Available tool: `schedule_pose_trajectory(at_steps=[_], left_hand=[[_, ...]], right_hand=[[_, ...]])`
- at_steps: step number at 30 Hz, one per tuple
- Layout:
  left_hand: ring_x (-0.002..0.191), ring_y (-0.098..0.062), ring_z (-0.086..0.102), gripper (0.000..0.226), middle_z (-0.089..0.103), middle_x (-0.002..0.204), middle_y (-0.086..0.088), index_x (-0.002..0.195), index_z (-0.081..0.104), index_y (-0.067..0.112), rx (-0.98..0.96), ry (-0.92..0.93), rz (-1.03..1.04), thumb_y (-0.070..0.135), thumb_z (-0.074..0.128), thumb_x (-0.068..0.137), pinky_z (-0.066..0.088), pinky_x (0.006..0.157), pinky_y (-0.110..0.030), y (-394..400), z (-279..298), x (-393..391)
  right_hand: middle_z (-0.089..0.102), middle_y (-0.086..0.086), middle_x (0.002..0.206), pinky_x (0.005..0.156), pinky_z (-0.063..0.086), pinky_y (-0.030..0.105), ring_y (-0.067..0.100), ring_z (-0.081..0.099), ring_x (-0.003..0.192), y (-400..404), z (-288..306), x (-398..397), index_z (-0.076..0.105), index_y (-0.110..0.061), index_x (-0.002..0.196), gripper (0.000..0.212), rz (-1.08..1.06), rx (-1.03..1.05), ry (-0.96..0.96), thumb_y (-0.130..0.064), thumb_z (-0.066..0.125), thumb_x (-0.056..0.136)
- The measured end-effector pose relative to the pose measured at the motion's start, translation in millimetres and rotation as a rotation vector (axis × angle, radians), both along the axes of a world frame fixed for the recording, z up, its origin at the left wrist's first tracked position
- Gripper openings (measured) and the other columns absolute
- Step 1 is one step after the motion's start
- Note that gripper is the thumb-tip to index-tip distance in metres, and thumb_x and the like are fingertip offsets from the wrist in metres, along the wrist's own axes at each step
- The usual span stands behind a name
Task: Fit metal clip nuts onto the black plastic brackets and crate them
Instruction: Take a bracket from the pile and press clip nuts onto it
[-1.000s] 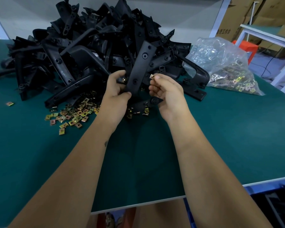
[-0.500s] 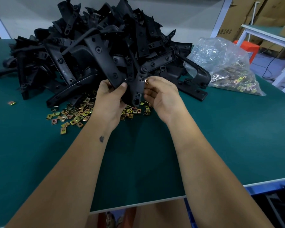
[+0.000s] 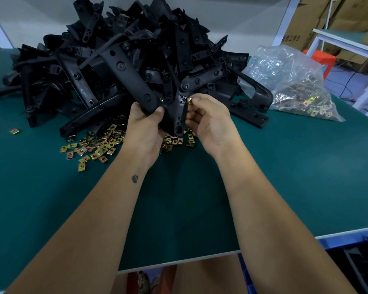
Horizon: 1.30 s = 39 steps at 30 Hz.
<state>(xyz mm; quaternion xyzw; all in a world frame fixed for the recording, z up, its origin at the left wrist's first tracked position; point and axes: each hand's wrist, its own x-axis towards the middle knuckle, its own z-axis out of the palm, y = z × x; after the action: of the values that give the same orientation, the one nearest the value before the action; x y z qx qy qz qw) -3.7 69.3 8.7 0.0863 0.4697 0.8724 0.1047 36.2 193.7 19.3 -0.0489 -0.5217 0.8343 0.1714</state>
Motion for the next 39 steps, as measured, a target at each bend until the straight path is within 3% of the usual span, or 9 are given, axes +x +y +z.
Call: schedule_pose_trajectory(at_steps=[6,10,17,21,24,30,35,39], left_hand=[[0.121,-0.032,0.060,0.023,0.060,0.128,-0.015,0.118,0.043,0.009,0.016,-0.047,0.017,-0.007,0.038,0.102,0.051,0.099,-0.053,0,0,-1],[0.123,-0.033,0.059,0.024,0.058,0.132,-0.019,0.119,0.043,0.008,-0.018,-0.047,0.032,-0.007,0.041,0.101,0.049,0.102,-0.053,1,0,-1],[0.126,-0.034,0.056,0.040,0.055,0.138,-0.022,0.139,0.037,-0.005,-0.061,-0.100,0.078,-0.007,0.044,0.100,0.050,0.102,-0.046,0,-4,-6],[0.114,-0.025,0.062,0.023,0.062,0.122,-0.010,0.117,0.045,0.009,-0.043,-0.081,0.093,-0.007,0.045,0.099,0.051,0.101,-0.046,1,-5,-7],[0.100,-0.014,0.064,0.023,0.063,0.109,-0.001,0.102,0.044,0.018,-0.066,-0.036,0.104,-0.005,0.046,0.100,0.052,0.100,-0.043,2,-7,-7],[0.115,-0.020,0.058,0.024,0.060,0.113,0.001,0.100,0.039,0.021,-0.162,0.074,0.152,-0.002,0.047,0.100,0.045,0.108,-0.048,1,-11,-6],[0.119,-0.020,0.056,0.025,0.059,0.117,0.000,0.111,0.038,0.016,-0.187,0.149,0.168,-0.005,0.047,0.099,0.042,0.111,-0.047,1,-12,-4],[0.125,-0.025,0.055,0.025,0.060,0.120,-0.002,0.112,0.039,0.016,-0.172,0.148,0.157,-0.004,0.047,0.100,0.043,0.111,-0.048,1,-12,-4]], right_hand=[[0.065,0.002,0.068,0.056,0.053,0.023,0.011,0.060,0.059,-2,-1,-1,0.063,-0.009,0.086,0.016,-0.005,-0.052,-0.024,-0.002,0.052,0.095],[0.067,0.002,0.069,0.055,0.052,0.023,0.010,0.059,0.058,-3,-1,-1,0.064,-0.009,0.086,0.016,-0.002,-0.020,-0.040,-0.002,0.053,0.096],[0.067,0.001,0.069,0.055,0.052,0.024,0.011,0.060,0.058,-6,-1,0,0.067,-0.009,0.084,0.017,0.028,-0.002,-0.045,-0.002,0.056,0.095],[0.066,0.001,0.067,0.055,0.052,0.024,0.011,0.060,0.058,-7,-2,0,0.068,-0.010,0.082,0.018,0.034,0.015,-0.057,-0.002,0.057,0.095],[0.066,0.000,0.068,0.057,0.052,0.023,0.011,0.060,0.059,-7,-3,0,0.068,-0.010,0.082,0.017,0.025,0.033,-0.057,-0.002,0.059,0.094],[0.063,-0.005,0.065,0.058,0.047,0.020,0.006,0.056,0.060,-8,-4,-1,0.071,-0.014,0.080,0.015,-0.032,0.063,-0.062,-0.006,0.064,0.091],[0.052,-0.006,0.056,0.054,0.039,0.020,0.007,0.044,0.053,-13,-5,-3,0.074,-0.021,0.064,0.031,-0.037,0.113,-0.056,-0.006,0.066,0.090],[0.053,-0.006,0.056,0.054,0.038,0.020,0.007,0.043,0.053,-13,-4,-2,0.072,-0.019,0.071,0.023,-0.064,0.129,-0.040,-0.006,0.066,0.090]])
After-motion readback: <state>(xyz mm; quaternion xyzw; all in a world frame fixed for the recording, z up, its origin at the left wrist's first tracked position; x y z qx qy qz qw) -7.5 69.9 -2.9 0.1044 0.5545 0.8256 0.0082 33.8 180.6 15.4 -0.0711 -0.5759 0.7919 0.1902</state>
